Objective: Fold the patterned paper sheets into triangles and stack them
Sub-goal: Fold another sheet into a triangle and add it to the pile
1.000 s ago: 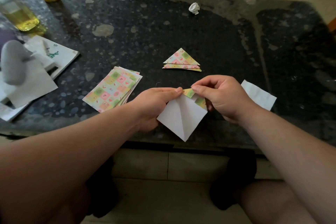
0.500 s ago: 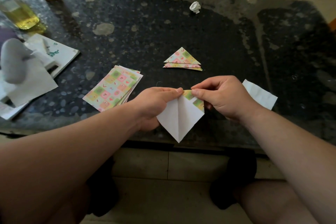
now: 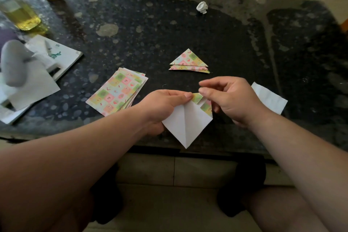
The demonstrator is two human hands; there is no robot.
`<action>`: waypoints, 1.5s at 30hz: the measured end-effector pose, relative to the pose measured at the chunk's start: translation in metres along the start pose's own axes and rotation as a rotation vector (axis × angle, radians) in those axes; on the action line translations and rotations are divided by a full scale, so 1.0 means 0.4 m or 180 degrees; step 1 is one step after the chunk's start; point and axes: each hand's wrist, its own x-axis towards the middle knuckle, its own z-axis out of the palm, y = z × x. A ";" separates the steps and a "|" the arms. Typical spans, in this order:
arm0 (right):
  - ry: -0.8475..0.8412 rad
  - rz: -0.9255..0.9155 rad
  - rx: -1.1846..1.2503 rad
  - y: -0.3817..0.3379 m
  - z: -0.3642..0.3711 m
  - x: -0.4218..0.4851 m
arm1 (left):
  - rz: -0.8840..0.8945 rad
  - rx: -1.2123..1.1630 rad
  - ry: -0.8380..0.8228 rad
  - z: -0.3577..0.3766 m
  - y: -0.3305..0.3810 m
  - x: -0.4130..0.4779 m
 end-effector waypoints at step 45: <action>0.0400 0.0665 0.0247 -0.021 0.053 -0.008 | -0.0085 -0.0577 0.0105 0.031 0.010 -0.019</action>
